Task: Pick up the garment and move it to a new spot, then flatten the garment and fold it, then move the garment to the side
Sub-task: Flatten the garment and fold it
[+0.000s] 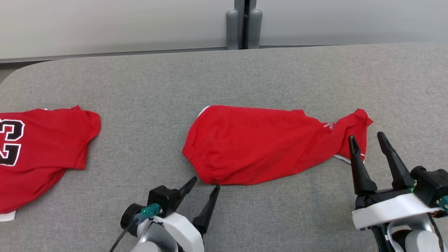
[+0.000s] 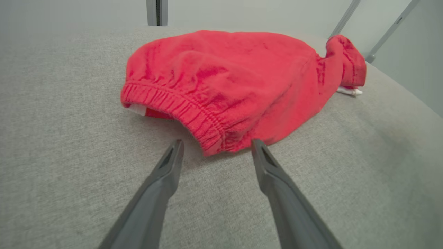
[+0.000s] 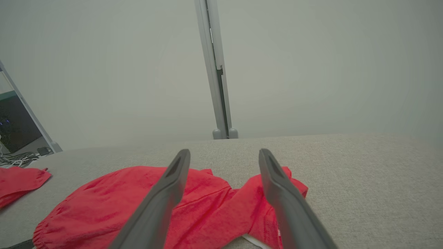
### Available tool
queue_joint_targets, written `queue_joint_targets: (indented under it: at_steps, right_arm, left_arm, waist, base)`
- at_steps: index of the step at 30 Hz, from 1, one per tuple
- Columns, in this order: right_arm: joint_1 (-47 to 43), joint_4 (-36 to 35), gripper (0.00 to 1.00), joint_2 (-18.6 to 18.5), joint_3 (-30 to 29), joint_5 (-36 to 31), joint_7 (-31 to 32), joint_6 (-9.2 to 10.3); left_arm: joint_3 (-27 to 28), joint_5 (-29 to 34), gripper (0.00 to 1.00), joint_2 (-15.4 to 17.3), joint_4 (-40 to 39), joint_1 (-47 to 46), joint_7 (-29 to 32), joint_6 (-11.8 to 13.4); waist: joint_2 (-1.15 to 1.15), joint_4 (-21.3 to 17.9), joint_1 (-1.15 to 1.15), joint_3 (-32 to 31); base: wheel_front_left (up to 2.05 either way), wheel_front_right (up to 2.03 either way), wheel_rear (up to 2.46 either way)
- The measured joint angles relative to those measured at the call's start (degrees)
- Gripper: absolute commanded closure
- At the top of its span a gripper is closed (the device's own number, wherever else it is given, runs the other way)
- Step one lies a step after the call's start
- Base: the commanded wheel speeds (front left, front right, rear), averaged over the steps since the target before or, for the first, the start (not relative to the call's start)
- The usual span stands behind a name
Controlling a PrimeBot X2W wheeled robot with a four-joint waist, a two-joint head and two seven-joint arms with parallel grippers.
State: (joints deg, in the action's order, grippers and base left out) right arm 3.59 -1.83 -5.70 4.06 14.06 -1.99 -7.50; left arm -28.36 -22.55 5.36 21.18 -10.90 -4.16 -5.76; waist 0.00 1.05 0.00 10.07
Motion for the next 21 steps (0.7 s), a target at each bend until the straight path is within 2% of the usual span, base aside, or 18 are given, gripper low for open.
queue_joint_targets:
  at_steps: [2, 3, 5, 6, 13, 15, 21]
  right_arm:
    - [0.1, 0.2, 0.0, 0.1, 0.1, 0.1, -0.1, 0.0]
    - [0.2, 0.3, 0.0, 0.1, 0.1, 0.1, -0.1, 0.01]
    - [0.2, 0.4, 0.0, 0.1, 0.0, 0.2, -0.4, 0.0]
    - [0.2, 0.5, 0.0, 0.2, -0.1, 0.3, -0.4, 0.0]
    - [0.3, 0.5, 0.0, 0.5, -0.5, 0.6, -0.6, 0.0]
    - [0.2, 0.5, 0.0, 0.5, -0.7, 0.6, -0.6, 0.0]
    - [0.2, 0.1, 0.0, 0.7, -1.5, 0.7, -0.7, 0.0]
  left_arm:
    - [0.5, -1.6, 0.0, -0.5, 1.7, -1.0, -1.3, -0.3]
    - [0.5, -1.7, 0.05, -0.5, 2.4, -1.5, -1.5, -0.3]
    - [0.5, -2.9, 0.93, -0.7, 3.2, -2.5, -2.8, -0.8]
    - [0.4, -2.9, 1.0, -0.7, 3.6, -3.0, -3.1, -0.8]
    - [0.0, -3.2, 1.0, 0.4, 2.5, -4.9, -6.8, -1.2]
    - [0.2, -3.0, 1.0, 1.0, 0.2, -4.9, -7.2, -1.2]
    - [0.9, -2.3, 1.0, 4.0, -11.9, -1.6, -5.3, 1.7]
  waist:
    - [0.0, -0.4, 0.0, 0.2]
    - [0.0, -0.6, 0.0, 0.3]
    - [0.0, -0.8, 0.0, 0.5]
    - [0.0, -0.9, 0.0, 0.6]
    - [0.0, -1.0, 0.0, 0.9]
    - [0.0, -0.9, 0.0, 0.9]
    - [0.0, -0.5, 0.0, 0.7]
  base:
    - [0.0, 0.0, 0.0]
    - [0.0, 0.0, 0.0]
    - [0.0, 0.0, 0.0]
    - [0.0, 0.0, 0.0]
    - [0.0, 0.0, 0.0]
    - [0.0, 0.0, 0.0]
    - [0.0, 0.0, 0.0]
